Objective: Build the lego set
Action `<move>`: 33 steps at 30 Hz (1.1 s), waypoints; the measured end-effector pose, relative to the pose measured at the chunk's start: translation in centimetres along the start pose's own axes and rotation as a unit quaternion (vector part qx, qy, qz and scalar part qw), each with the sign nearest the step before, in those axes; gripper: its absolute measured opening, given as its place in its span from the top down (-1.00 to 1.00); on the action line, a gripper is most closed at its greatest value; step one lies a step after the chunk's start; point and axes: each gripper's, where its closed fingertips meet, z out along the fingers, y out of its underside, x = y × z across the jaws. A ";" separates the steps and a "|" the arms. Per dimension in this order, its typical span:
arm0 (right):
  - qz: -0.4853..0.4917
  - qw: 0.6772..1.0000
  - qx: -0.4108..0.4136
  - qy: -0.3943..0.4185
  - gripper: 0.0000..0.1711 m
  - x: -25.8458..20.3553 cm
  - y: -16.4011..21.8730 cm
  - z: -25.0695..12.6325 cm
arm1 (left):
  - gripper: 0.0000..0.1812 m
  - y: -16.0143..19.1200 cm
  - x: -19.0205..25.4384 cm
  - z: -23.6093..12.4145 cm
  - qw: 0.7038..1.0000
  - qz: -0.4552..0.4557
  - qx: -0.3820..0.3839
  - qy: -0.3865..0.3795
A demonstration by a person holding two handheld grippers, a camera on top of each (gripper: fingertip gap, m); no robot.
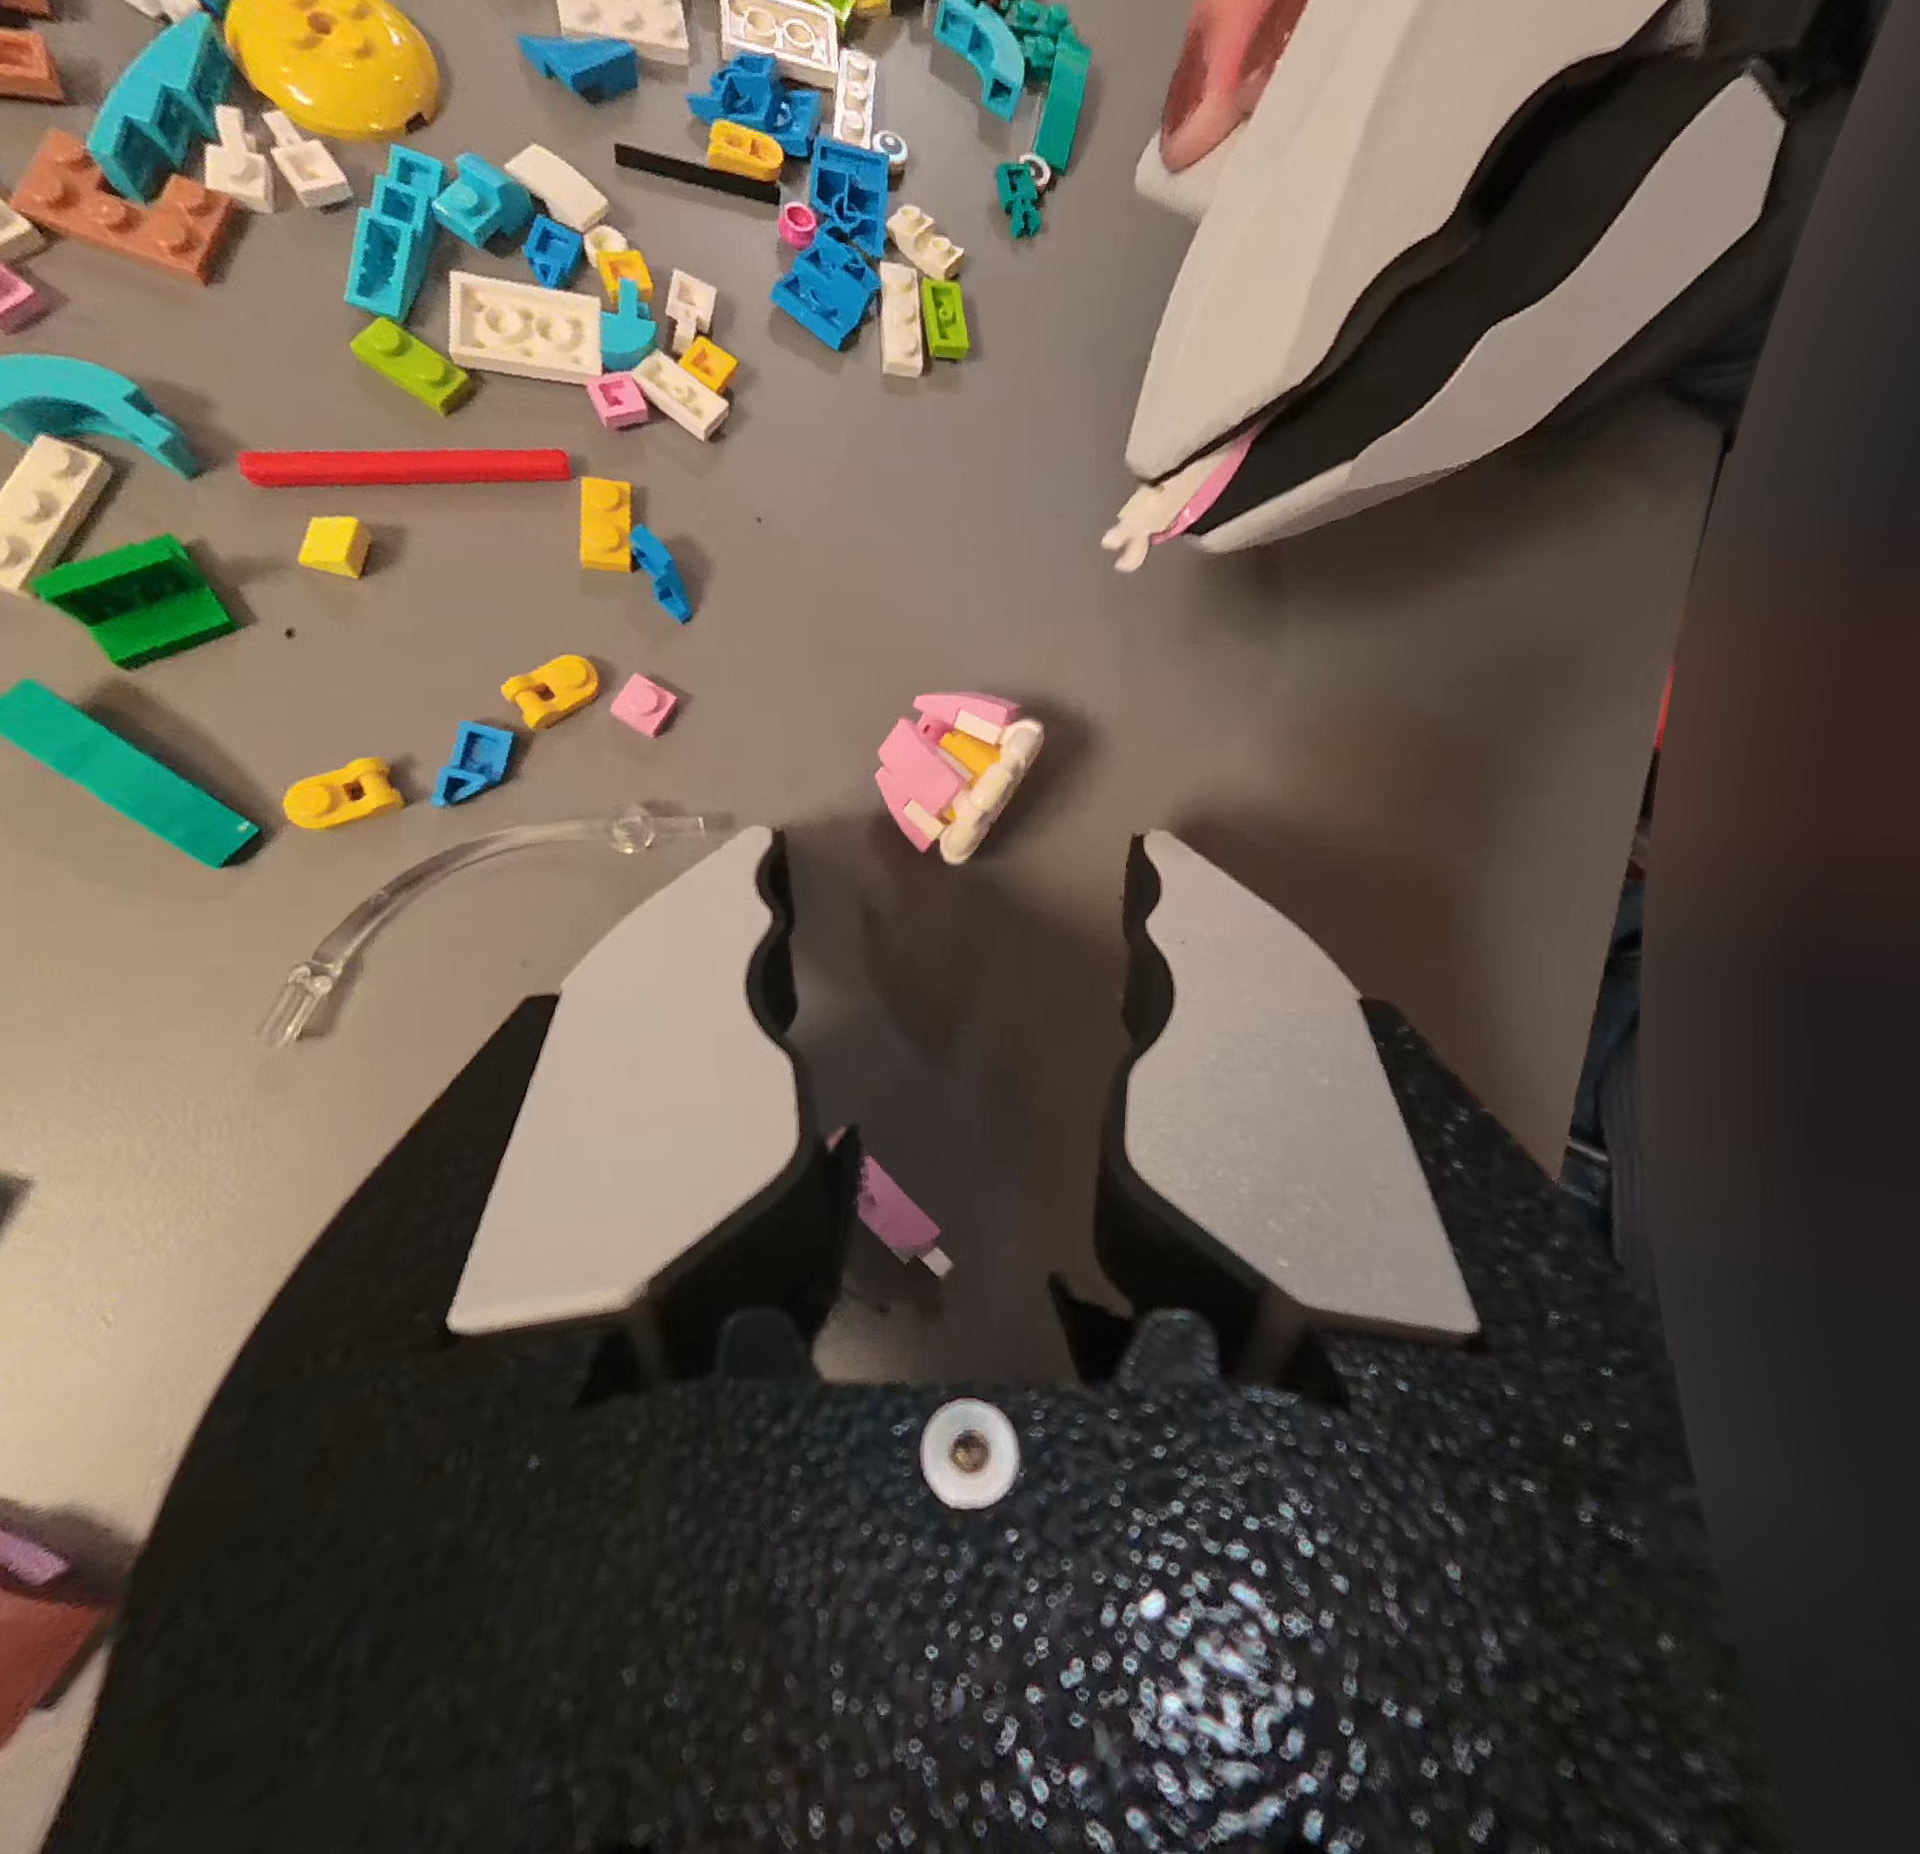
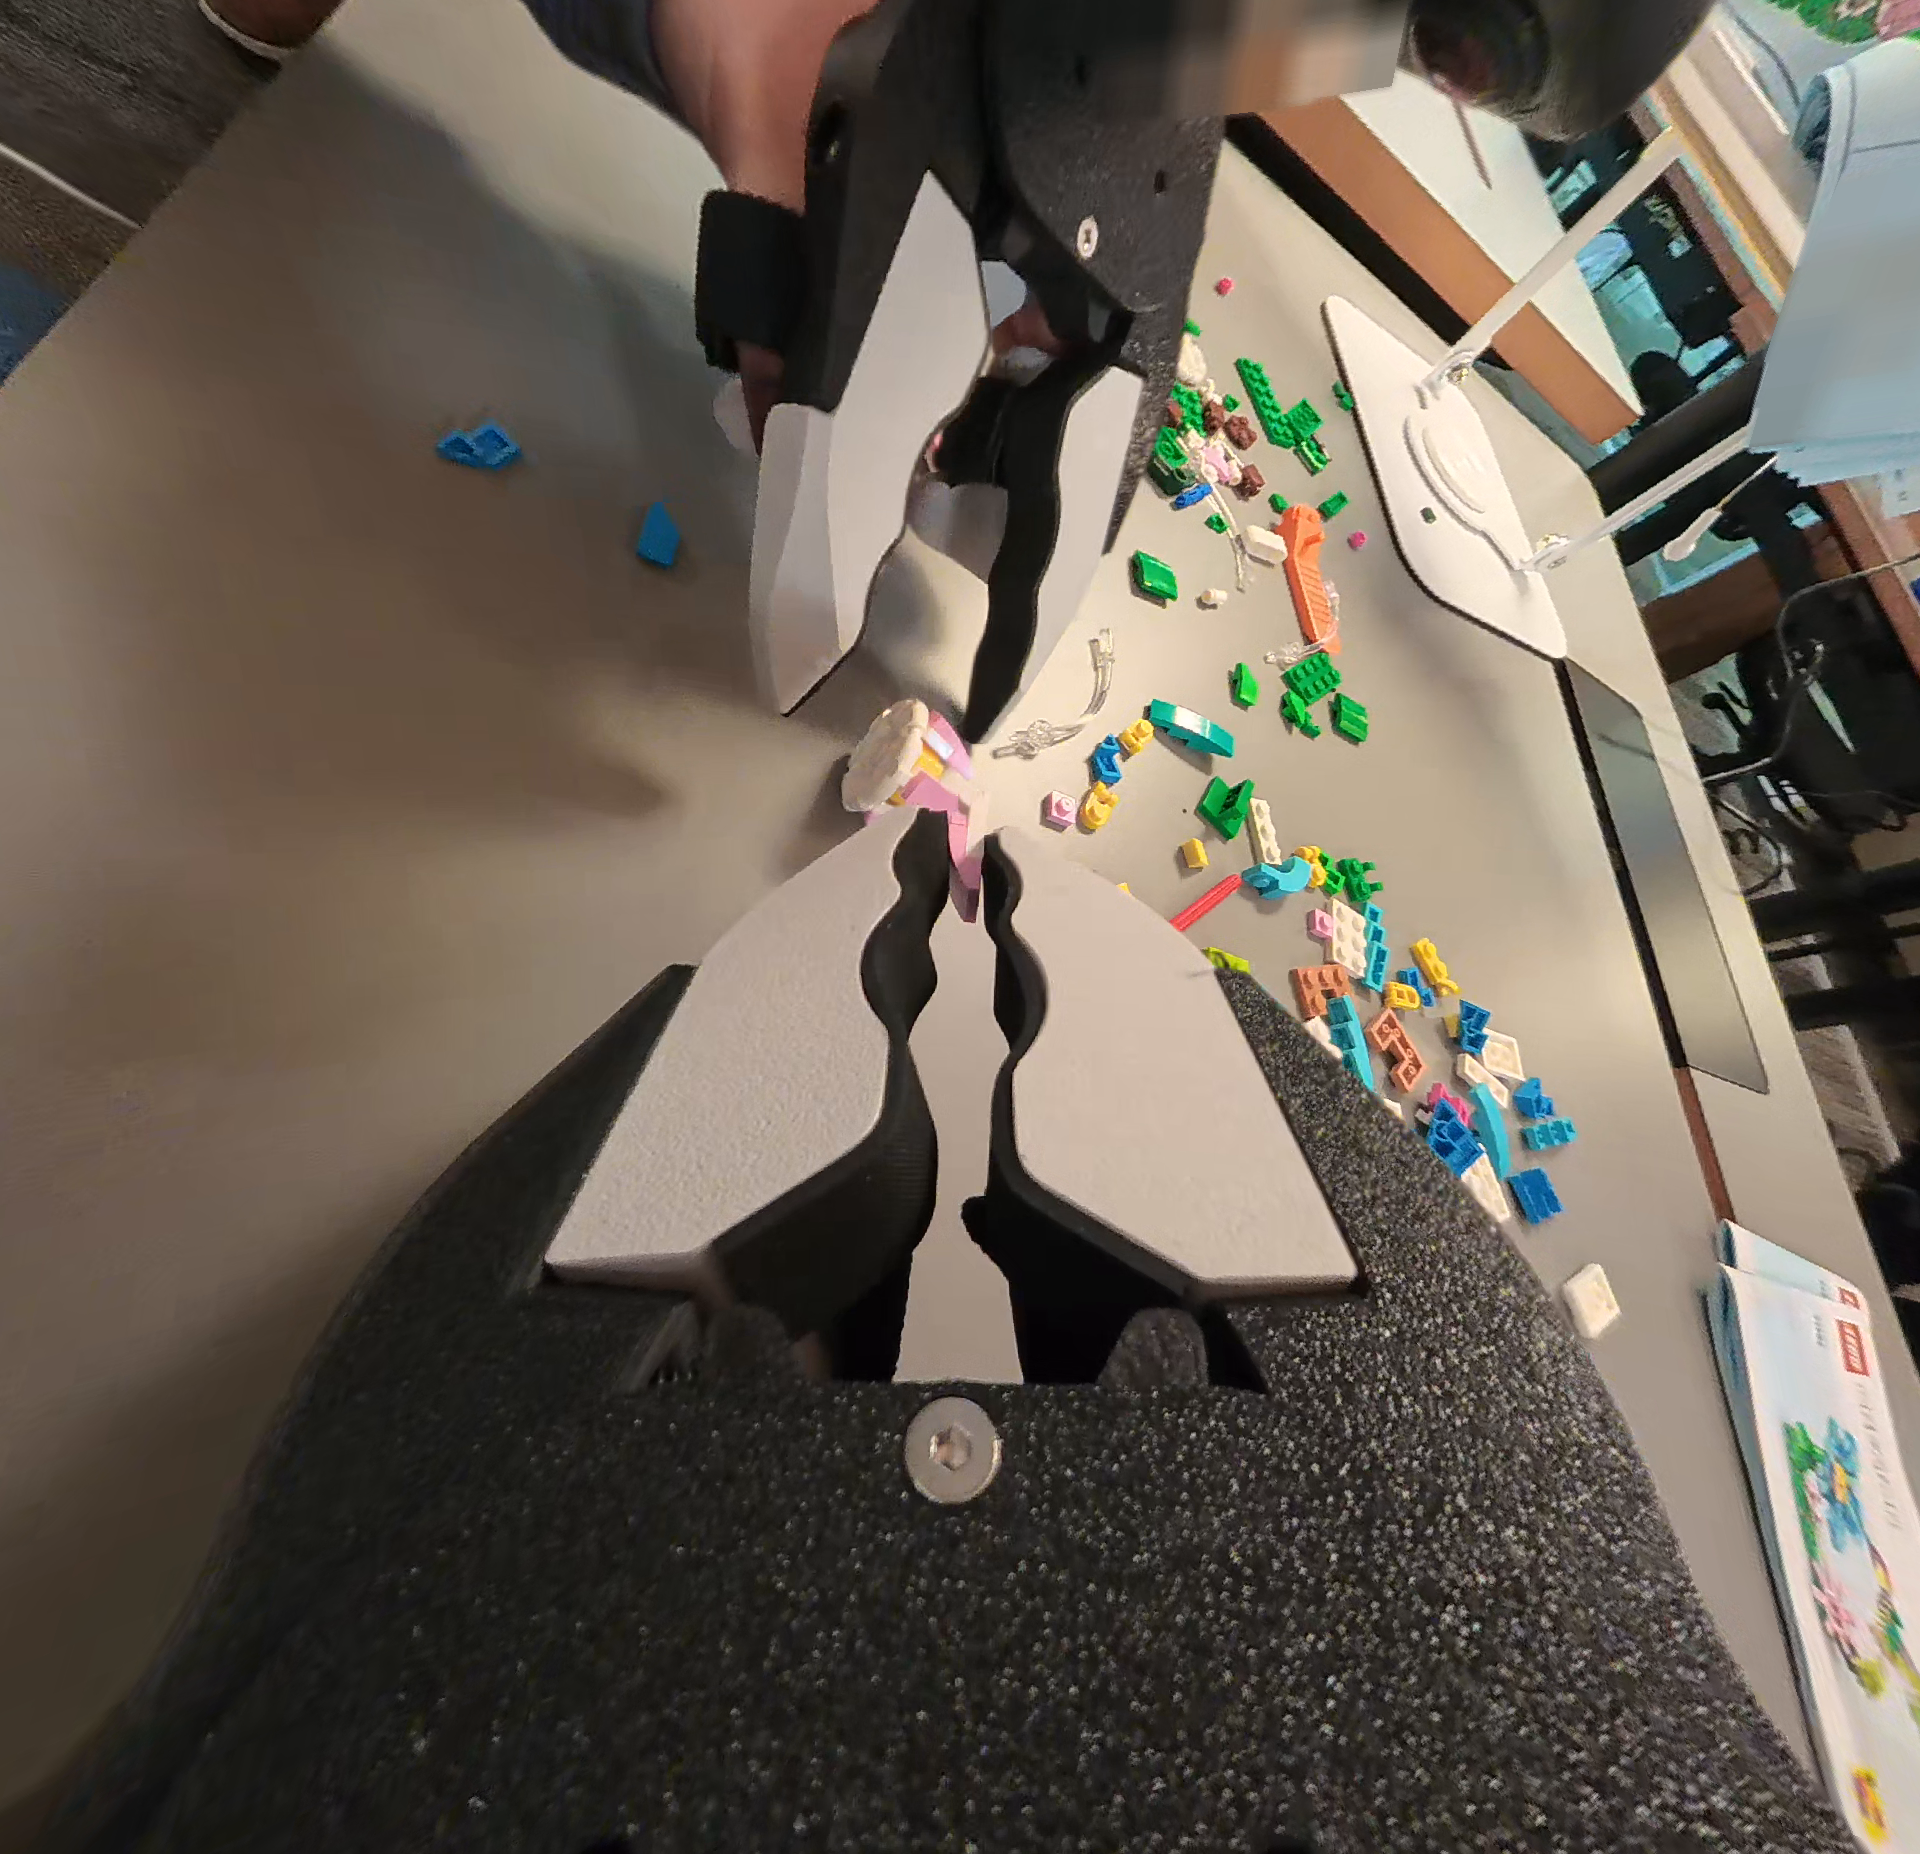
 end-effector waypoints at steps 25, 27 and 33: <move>0.037 0.998 -0.014 -0.058 0.93 -1.8 1.0 1.1 | 0.72 0.2 1.9 1.4 0.999 0.044 -0.005 0.007; 0.034 0.998 -0.019 -0.058 0.93 -1.9 1.1 1.1 | 0.79 0.1 2.1 1.6 0.999 0.044 -0.006 0.010; 0.042 0.997 -0.014 -0.059 0.93 -1.7 1.1 0.8 | 0.87 -0.2 2.5 2.2 0.998 0.053 0.009 0.013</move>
